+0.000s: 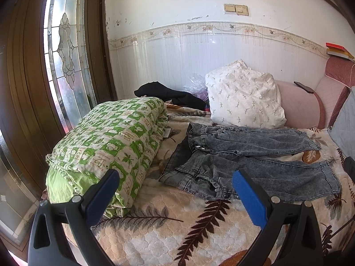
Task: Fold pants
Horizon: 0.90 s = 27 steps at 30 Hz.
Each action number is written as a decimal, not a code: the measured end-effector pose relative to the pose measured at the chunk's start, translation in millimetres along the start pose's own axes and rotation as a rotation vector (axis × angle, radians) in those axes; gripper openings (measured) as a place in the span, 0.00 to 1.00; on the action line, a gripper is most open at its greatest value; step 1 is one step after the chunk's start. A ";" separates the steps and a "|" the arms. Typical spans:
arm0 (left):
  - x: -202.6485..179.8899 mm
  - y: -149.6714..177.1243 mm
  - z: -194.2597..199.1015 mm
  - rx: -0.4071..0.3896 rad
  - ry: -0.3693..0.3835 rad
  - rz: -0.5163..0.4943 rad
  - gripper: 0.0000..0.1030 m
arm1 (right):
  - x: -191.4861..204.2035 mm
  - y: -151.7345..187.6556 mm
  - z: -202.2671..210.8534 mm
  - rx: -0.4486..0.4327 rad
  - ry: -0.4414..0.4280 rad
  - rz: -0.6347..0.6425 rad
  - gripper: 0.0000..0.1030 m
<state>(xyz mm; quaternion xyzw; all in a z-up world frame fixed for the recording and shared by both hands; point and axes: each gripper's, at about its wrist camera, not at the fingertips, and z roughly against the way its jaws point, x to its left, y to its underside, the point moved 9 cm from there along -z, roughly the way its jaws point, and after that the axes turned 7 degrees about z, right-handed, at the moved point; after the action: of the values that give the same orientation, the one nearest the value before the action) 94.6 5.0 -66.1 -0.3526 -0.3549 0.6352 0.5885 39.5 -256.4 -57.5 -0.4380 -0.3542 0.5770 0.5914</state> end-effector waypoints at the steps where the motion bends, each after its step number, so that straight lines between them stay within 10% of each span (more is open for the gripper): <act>1: -0.1 0.1 0.2 0.001 0.000 -0.001 1.00 | -0.5 0.2 -0.4 0.001 0.001 -0.001 1.00; 27: -26.0 -3.5 -48.7 0.071 0.032 -0.041 1.00 | -32.3 -0.5 -39.2 0.038 0.009 -0.025 1.00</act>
<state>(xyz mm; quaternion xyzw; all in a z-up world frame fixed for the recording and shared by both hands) 140.0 -19.0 -86.6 -0.3340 -0.3298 0.6296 0.6191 73.2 -292.8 -68.5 -0.4247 -0.3460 0.5743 0.6084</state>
